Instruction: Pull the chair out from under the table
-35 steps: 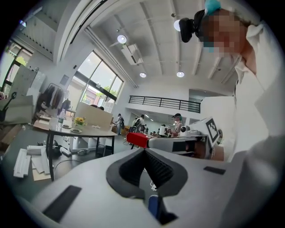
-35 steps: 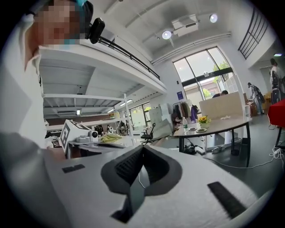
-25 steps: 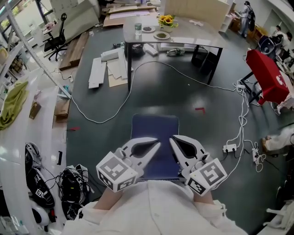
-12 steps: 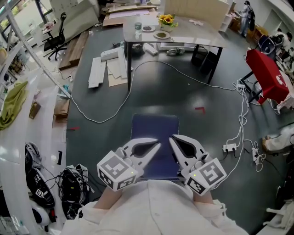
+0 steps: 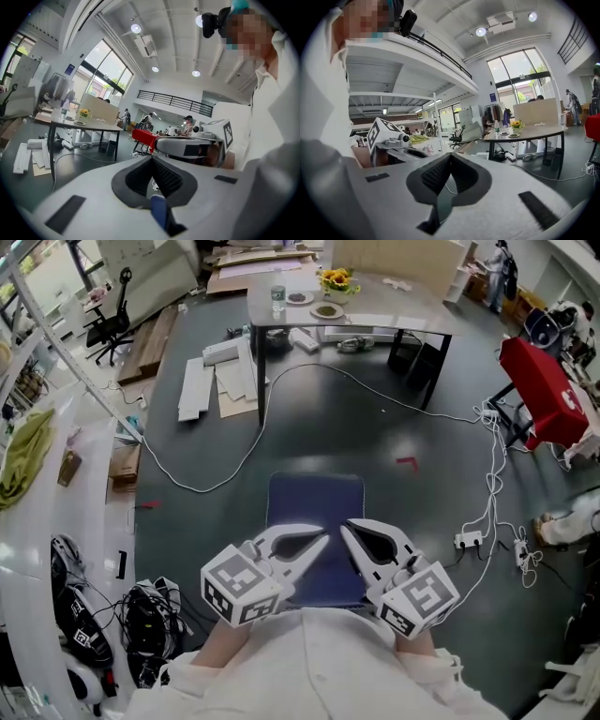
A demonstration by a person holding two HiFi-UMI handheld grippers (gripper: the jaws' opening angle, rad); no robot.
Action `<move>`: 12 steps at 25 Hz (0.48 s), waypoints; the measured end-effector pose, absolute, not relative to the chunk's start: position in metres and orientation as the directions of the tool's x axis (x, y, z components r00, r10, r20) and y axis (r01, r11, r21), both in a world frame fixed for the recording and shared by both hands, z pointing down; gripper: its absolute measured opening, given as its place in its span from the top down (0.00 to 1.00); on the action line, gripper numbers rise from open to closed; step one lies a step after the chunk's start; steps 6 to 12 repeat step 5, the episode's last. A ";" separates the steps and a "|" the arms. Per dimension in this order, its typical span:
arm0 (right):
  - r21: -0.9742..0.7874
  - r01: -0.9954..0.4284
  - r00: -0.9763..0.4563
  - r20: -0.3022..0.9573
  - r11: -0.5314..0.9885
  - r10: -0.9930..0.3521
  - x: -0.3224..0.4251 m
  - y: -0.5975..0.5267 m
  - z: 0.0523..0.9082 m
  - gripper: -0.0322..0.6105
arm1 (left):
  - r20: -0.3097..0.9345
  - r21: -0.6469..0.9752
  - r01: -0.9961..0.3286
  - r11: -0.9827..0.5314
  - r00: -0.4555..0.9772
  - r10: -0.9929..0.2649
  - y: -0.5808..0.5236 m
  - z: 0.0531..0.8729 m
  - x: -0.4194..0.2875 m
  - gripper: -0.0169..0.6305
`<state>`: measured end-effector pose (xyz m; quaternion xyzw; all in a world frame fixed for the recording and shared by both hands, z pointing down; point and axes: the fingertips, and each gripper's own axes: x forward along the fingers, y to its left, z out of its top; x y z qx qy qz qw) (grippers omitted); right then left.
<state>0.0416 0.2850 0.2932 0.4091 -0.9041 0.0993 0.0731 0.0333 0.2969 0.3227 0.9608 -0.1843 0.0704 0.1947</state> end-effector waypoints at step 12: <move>-0.089 -0.751 -0.654 0.232 0.654 -0.720 0.046 0.282 0.292 0.95 | 0.208 0.327 -0.375 -0.867 0.924 -0.321 0.296 0.319 0.039 0.95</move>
